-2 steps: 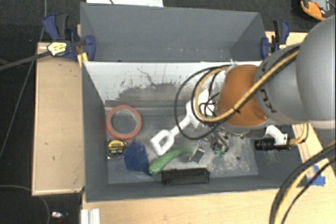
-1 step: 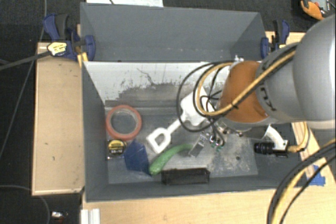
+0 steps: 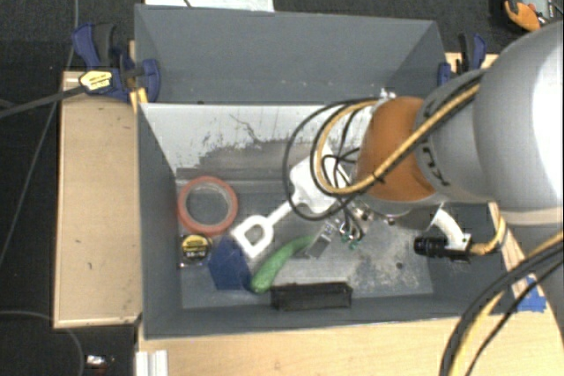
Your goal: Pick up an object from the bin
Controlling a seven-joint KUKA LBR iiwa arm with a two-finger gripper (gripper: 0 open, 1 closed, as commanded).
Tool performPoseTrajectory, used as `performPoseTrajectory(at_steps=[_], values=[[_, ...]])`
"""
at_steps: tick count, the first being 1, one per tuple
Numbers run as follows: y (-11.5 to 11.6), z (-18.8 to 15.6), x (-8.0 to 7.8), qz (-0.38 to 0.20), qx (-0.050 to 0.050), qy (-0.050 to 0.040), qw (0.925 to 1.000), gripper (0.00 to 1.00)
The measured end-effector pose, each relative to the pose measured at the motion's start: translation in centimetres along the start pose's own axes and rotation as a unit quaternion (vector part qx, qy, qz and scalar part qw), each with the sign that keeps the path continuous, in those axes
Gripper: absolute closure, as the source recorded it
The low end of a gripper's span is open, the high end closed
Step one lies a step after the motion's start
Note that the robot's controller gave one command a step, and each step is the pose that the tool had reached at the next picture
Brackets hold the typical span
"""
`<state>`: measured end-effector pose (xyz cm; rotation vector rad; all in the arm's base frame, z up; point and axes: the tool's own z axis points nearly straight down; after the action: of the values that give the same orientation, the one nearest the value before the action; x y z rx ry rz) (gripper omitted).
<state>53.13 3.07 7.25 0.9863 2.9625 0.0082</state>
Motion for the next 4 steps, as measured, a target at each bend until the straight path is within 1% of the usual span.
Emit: performPoseTrajectory(at_steps=[1,3,4], values=[[3.5,0.0,0.0,-0.012,0.0,-0.0011,0.9999,1.0],[3.9,-0.5,0.1,-0.018,0.001,-0.0018,0.9998,1.0],[-3.8,0.2,-0.2,-0.047,0.004,-0.0021,0.9989,1.0]])
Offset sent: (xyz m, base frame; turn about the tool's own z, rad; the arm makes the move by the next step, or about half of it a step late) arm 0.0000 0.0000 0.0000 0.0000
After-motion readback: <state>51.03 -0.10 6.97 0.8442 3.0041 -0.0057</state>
